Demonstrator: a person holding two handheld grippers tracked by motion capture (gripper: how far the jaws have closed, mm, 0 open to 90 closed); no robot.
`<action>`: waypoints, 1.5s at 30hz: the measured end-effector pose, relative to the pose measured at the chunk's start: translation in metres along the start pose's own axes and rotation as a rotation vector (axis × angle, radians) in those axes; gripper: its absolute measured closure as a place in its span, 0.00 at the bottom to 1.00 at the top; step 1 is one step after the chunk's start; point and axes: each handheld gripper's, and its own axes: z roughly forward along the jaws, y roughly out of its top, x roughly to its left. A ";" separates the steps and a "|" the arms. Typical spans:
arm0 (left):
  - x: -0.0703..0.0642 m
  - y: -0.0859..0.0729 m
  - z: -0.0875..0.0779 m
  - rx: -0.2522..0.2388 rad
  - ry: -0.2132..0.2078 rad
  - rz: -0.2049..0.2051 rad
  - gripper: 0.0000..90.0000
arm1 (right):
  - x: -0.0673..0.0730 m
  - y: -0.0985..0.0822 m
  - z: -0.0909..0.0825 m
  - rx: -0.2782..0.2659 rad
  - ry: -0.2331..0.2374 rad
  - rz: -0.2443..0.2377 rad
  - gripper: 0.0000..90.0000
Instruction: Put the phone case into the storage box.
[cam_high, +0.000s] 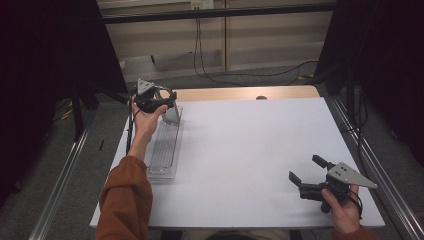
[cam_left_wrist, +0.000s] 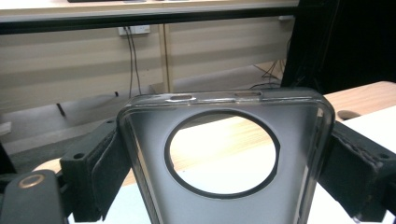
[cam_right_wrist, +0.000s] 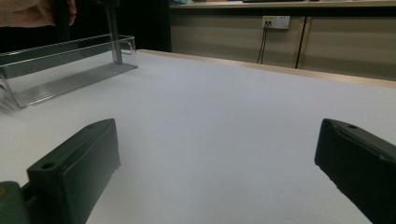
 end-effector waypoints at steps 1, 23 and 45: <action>0.001 -0.001 0.001 -0.004 -0.007 -0.006 0.12 | 0.000 0.000 0.000 -0.001 -0.001 0.000 0.00; 0.000 -0.003 0.008 -0.008 0.026 -0.024 0.11 | 0.001 -0.001 0.000 0.003 0.004 0.008 0.00; -0.008 0.000 0.024 0.022 0.071 -0.048 0.10 | 0.000 -0.001 0.000 0.006 0.011 0.014 0.00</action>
